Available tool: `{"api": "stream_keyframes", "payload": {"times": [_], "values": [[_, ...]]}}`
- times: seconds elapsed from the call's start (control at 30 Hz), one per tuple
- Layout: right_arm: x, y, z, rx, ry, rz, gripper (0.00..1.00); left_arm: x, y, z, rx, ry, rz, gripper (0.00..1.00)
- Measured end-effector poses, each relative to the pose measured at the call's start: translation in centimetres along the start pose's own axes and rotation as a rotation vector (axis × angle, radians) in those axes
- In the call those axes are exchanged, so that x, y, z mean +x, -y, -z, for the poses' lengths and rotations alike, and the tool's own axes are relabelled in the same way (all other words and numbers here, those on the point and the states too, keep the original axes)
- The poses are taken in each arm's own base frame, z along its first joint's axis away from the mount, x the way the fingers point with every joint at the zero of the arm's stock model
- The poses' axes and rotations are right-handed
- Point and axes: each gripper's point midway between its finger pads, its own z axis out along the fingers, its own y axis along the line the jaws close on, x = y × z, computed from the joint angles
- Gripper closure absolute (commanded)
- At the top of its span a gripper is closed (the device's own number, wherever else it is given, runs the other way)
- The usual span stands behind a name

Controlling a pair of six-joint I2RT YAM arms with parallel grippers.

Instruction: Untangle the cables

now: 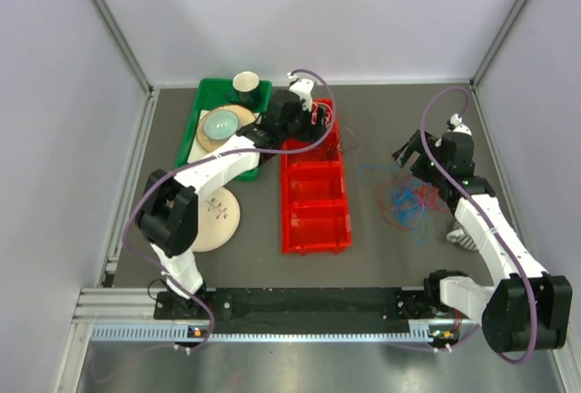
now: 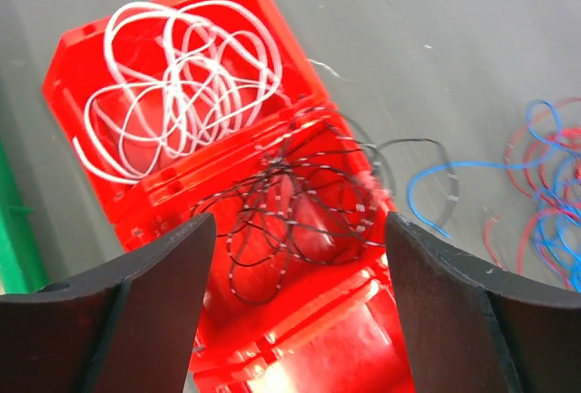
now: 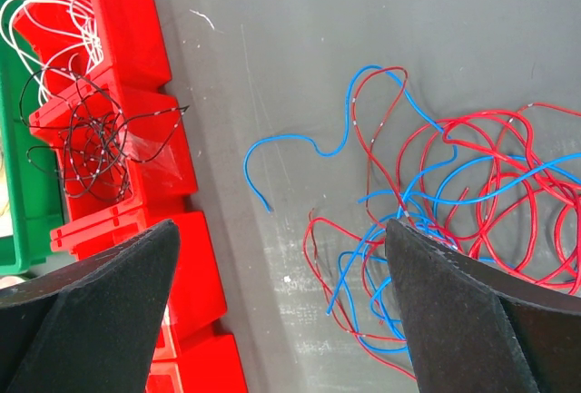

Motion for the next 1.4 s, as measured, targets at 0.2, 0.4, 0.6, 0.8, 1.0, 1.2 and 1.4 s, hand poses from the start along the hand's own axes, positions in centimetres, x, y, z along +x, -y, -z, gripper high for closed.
{"api": "stream_keyframes", "payload": {"times": [0.2, 0.4, 0.6, 0.8, 1.0, 1.2, 1.4], "values": [[0.1, 0.0, 0.1, -0.001, 0.001, 0.0, 0.07, -2.3, 5.1, -0.7, 0.053, 0.023, -0.185, 0.19], [0.2, 0.1, 0.6, -0.003, 0.006, 0.0, 0.07, 2.1, 8.6, -3.5, 0.06, -0.066, -0.355, 0.22], [0.2, 0.1, 0.6, -0.001, 0.006, 0.0, 0.07, 6.6, 4.6, -6.2, -0.067, -0.184, -0.402, 0.56], [0.2, 0.2, 0.6, 0.001, 0.006, 0.0, 0.07, 5.9, 2.9, -6.5, -0.131, -0.166, -0.387, 1.0], [0.3, 0.2, 0.5, 0.003, 0.001, 0.0, 0.07, 5.8, 0.6, -5.6, -0.144, -0.171, -0.297, 1.0], [0.7, 0.5, 0.1, 0.013, -0.018, -0.002, 0.07, 4.0, -1.9, -4.0, -0.118, -0.136, -0.139, 1.0], [0.8, 0.5, -0.1, 0.016, -0.024, -0.006, 0.07, 3.8, -3.2, -3.7, -0.128, -0.127, -0.089, 1.0]]}}
